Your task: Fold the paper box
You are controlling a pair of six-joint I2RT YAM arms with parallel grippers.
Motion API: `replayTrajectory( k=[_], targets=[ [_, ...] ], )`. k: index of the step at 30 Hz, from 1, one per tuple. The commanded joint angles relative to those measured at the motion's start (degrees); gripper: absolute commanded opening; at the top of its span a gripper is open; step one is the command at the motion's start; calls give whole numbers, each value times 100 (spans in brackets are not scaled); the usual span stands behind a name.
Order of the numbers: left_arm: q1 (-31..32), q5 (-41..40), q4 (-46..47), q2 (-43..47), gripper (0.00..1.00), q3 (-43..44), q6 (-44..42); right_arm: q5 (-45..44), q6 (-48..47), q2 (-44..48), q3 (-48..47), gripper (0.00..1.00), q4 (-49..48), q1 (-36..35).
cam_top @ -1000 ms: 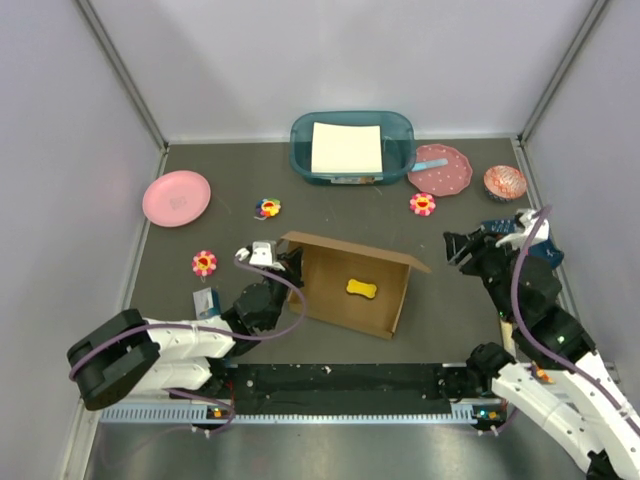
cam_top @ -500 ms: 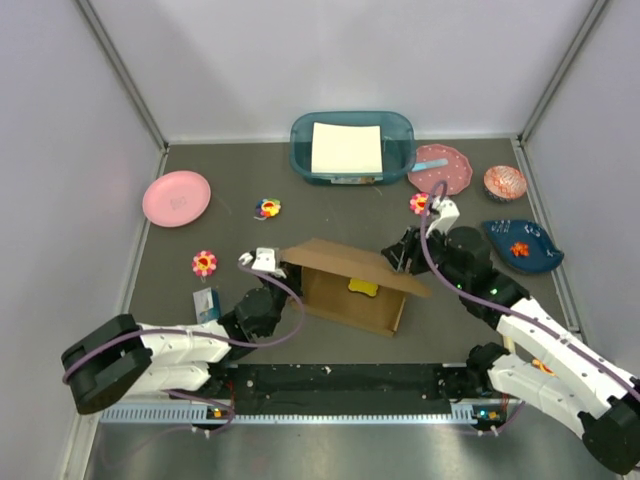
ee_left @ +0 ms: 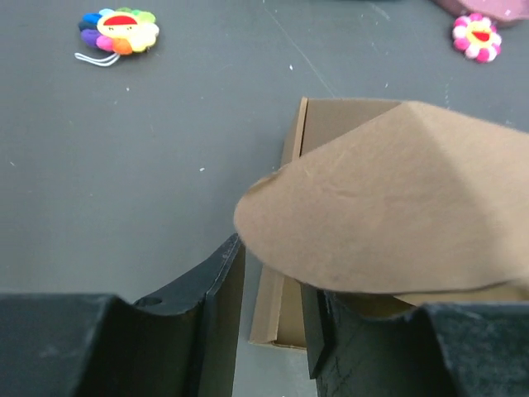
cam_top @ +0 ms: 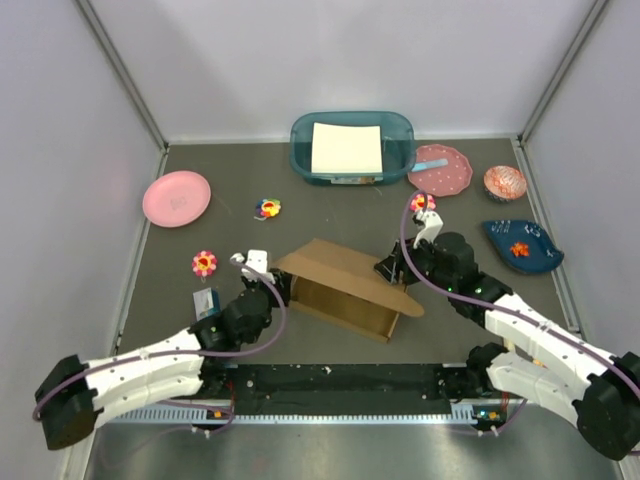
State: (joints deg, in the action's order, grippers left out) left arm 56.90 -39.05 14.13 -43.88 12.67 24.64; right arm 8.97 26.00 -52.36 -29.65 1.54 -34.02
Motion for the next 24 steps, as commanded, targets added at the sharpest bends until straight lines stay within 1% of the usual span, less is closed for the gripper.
replayTrajectory(
  k=[1,5,7,10,12,14,15,16,17,18,20,21,22,23,24],
  targets=[
    [22,-33,-1543,887,38,324,269,17,-42,-73,-85,54,-470,-52],
    [22,-42,-2150,1521,41,438,497,-53,-104,-169,-146,54,-453,-61],
    [22,-68,-2623,1819,42,605,541,-53,-139,-231,-164,54,-436,-52],
    [22,-383,-3055,2075,45,763,612,-80,-156,-275,-138,54,-479,-61],
    [22,-927,-3222,2076,45,868,664,-63,-139,-275,-129,53,-506,-61],
    [14,-1437,-3678,1928,51,974,1153,-45,-165,-293,-155,54,-471,-52],
    [5,-1996,-3794,1822,55,1053,1322,-36,-200,-301,-164,53,-453,-43],
    [-21,-2289,-4030,1534,63,1132,1620,-36,-218,-284,-155,53,-427,-61],
    [-74,-2544,-4702,1375,66,1237,2545,-18,-244,-249,-138,53,-418,-61],
    [-135,-2816,-4822,1225,67,1447,2780,16,-297,-214,-112,52,-400,-61],
    [-451,-2802,-4736,882,69,1650,2792,95,-402,-135,-85,50,-296,-61],
    [-591,-2714,-4474,803,69,1834,2748,174,-516,-117,-41,50,-243,-52],
    [-976,-2287,-4158,697,69,1897,2600,184,-560,-91,-15,49,-181,-61],
    [-1206,-2004,-3851,670,69,1941,2189,184,-604,-56,20,45,-163,-52],
    [-1426,-1706,-3239,644,69,2002,2055,227,-622,-12,81,42,-32,-61]
  ],
)
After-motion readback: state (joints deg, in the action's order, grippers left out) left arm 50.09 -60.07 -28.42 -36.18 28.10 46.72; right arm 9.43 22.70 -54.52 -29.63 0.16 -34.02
